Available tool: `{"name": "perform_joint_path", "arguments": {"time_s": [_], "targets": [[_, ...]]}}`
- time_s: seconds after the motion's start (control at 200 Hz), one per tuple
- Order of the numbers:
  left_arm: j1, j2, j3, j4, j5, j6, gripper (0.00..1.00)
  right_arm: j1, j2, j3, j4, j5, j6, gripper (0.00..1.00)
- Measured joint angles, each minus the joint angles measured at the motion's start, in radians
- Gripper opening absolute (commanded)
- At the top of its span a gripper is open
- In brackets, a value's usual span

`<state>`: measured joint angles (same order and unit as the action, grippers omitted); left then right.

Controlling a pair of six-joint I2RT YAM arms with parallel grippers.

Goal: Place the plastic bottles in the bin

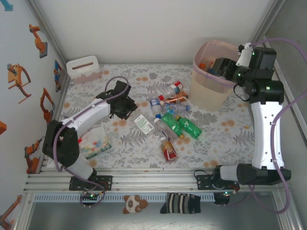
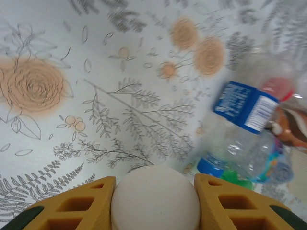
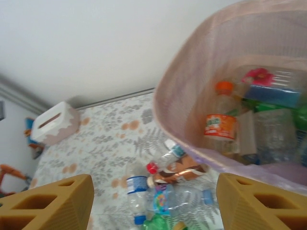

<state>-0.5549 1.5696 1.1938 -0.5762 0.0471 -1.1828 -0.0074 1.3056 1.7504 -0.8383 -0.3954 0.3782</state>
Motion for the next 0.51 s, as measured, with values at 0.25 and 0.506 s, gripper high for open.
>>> {"name": "perform_joint_path", "arguments": {"time_s": [0.25, 0.506], "targets": [[0.000, -0.238, -0.068, 0.156, -0.010, 0.227, 0.25, 0.039, -0.060, -0.168, 0.223, -0.270, -0.003, 0.66], [0.001, -0.429, -0.108, 0.354, 0.116, 0.446, 0.18, 0.182, -0.101, -0.286, 0.406, -0.447, -0.075, 0.67]]}}
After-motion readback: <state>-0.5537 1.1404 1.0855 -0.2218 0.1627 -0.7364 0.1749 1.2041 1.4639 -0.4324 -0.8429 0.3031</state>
